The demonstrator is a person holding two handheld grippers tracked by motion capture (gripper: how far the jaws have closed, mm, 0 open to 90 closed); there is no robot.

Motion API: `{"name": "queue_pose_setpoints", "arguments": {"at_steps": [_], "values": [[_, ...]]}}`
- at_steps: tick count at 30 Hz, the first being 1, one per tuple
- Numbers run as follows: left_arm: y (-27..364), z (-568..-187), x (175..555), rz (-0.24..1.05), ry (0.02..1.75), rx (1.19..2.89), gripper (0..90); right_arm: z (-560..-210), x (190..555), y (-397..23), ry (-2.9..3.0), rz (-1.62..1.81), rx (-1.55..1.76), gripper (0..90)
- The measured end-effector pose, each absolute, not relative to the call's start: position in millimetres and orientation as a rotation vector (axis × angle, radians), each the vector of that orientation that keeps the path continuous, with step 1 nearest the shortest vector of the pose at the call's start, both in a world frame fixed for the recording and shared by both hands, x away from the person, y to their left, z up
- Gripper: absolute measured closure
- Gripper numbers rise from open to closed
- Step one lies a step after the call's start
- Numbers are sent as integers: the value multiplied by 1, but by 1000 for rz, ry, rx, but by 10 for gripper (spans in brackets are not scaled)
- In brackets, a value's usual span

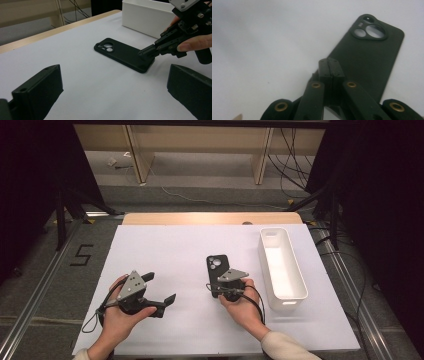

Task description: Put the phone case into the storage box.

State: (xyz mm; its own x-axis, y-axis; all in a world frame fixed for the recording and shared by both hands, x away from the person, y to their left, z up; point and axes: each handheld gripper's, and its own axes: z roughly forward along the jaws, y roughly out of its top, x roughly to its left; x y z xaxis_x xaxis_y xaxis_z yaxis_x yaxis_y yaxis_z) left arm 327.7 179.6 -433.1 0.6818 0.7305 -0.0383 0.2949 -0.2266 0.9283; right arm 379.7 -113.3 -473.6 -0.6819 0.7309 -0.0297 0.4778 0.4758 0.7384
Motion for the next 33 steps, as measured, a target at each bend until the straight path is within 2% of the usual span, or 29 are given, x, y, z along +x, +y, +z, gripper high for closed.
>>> {"name": "queue_pose_setpoints", "arguments": {"at_steps": [10, 19, 33], "values": [[179, -433, 328, 501, 812, 1810, 0, -477, 378, -100, 2421, 1039, 985, 900], [179, -434, 328, 500, 812, 1811, 0, -473, 384, -110, 2388, 1037, 1038, 900], [180, -433, 328, 500, 811, 1811, 0, -486, 379, -93, 2461, 999, 991, 900]]}}
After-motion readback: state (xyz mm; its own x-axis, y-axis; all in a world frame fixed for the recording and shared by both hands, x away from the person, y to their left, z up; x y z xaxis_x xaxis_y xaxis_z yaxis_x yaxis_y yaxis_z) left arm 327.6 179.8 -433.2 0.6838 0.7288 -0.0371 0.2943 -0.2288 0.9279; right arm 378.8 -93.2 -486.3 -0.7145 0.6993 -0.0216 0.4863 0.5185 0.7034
